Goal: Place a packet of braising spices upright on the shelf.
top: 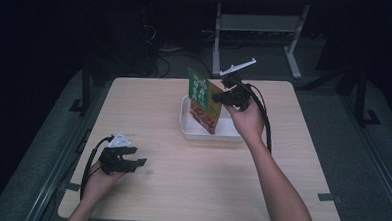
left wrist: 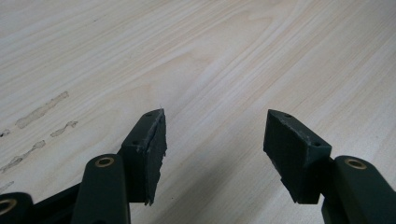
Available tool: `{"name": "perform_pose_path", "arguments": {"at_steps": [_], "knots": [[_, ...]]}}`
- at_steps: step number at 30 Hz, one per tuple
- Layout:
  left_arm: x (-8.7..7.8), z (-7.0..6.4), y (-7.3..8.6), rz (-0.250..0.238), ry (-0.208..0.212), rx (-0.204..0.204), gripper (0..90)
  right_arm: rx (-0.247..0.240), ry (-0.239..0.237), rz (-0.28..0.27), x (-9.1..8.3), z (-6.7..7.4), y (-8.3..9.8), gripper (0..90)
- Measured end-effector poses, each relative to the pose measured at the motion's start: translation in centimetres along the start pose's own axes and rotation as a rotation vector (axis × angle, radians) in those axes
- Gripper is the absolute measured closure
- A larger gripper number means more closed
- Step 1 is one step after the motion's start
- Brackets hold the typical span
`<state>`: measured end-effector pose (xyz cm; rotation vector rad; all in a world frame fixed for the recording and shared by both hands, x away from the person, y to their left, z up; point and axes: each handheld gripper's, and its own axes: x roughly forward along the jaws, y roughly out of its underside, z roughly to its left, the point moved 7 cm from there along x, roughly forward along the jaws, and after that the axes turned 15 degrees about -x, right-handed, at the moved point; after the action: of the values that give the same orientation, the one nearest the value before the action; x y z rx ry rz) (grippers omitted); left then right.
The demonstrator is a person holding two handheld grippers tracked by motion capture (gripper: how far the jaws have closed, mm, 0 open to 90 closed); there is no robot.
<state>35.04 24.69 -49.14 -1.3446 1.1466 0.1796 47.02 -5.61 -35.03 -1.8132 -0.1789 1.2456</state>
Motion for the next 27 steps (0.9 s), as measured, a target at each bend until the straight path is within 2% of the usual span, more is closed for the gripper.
{"name": "perform_pose_path", "arguments": {"at_steps": [1, 2, 4, 6, 9, 27], "knots": [[0.0, 0.0, 0.0, 0.0, 0.0, 0.0, 39.0, 0.0, 0.0, 0.0, 0.0, 0.0, 0.0, 87.8], [0.0, 0.0, 0.0, -0.001, 0.0, -0.001, 39.0, 0.007, -0.015, -0.015, -0.1, 0.0, 0.0, 82.3], [0.0, 0.1, 0.0, -0.001, -0.001, -0.001, 39.0, 0.006, -0.022, -0.022, -0.1, 0.0, -0.1, 80.4], [-0.1, 0.1, 0.0, -0.001, -0.001, -0.002, 38.8, 0.006, -0.037, -0.042, -0.4, 0.2, -0.3, 72.1], [-0.1, 0.1, 0.0, -0.002, -0.002, -0.002, 38.6, -0.002, -0.031, -0.041, -0.6, 0.3, -0.4, 64.7], [-0.2, -0.2, -0.2, -0.014, 0.009, -0.01, 37.2, 0.018, -0.066, -0.051, -2.2, 0.3, 0.9, 54.1]]}}
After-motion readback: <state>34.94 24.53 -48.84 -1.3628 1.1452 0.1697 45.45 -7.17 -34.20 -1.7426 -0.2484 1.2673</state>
